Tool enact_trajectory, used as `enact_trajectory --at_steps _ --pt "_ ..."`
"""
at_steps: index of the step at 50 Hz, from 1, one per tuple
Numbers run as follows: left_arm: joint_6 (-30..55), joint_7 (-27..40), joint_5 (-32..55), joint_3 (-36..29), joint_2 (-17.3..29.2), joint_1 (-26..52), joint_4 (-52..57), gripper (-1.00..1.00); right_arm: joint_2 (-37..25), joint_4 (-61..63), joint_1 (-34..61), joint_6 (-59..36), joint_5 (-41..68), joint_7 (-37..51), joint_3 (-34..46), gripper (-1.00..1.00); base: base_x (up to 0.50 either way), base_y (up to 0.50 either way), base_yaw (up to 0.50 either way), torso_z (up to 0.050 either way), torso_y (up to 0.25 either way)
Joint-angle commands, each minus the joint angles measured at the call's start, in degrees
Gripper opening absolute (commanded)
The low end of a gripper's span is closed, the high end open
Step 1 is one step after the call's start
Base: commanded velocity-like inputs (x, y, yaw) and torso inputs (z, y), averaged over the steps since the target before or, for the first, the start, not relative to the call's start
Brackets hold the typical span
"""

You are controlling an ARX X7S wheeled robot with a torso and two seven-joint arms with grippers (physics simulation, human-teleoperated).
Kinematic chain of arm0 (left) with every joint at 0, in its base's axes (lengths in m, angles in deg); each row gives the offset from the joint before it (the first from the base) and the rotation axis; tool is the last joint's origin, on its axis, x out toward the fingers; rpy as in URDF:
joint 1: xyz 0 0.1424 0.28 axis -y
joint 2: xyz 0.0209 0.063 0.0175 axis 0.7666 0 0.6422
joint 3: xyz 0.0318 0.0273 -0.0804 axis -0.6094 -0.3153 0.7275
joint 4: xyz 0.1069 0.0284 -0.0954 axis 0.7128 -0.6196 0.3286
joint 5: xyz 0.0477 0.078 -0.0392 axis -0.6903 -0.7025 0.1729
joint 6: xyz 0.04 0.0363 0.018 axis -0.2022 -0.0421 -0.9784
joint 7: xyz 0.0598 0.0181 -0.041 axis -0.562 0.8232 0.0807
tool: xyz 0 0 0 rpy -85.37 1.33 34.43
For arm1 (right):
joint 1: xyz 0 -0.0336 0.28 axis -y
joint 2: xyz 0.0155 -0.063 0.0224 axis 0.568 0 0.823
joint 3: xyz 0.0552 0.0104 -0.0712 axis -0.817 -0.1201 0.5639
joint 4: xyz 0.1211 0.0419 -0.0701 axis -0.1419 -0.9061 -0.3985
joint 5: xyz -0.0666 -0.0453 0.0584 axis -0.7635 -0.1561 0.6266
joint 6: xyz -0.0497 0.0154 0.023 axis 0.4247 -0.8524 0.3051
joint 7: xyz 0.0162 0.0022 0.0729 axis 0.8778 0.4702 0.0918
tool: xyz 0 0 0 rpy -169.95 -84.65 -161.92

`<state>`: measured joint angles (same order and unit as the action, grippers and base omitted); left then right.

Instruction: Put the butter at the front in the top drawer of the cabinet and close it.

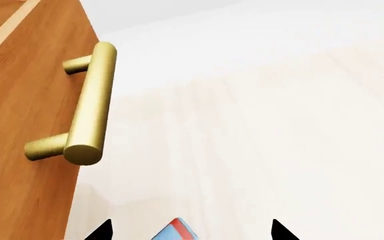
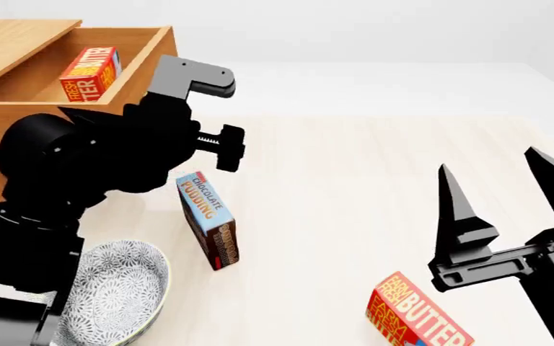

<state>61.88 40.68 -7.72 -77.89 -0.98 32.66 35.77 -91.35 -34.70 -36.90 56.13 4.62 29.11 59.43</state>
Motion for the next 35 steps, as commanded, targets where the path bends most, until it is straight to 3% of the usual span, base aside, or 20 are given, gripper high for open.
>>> enact_trajectory --at_steps 1,35 --pt "-4.24 0.97 -1.88 2.42 3.11 -0.36 -5.67 1.0 0.3 0.22 0.19 -0.64 0.31 -0.02 -0.32 1.0 0.0 0.0 0.0 0.0 0.0" --pt "-6.67 7.8 -3.88 8.37 11.54 -2.15 -9.11 1.0 0.02 -0.93 -1.73 1.53 -0.63 -0.4 0.01 1.0 0.0 0.0 0.0 0.0 0.0"
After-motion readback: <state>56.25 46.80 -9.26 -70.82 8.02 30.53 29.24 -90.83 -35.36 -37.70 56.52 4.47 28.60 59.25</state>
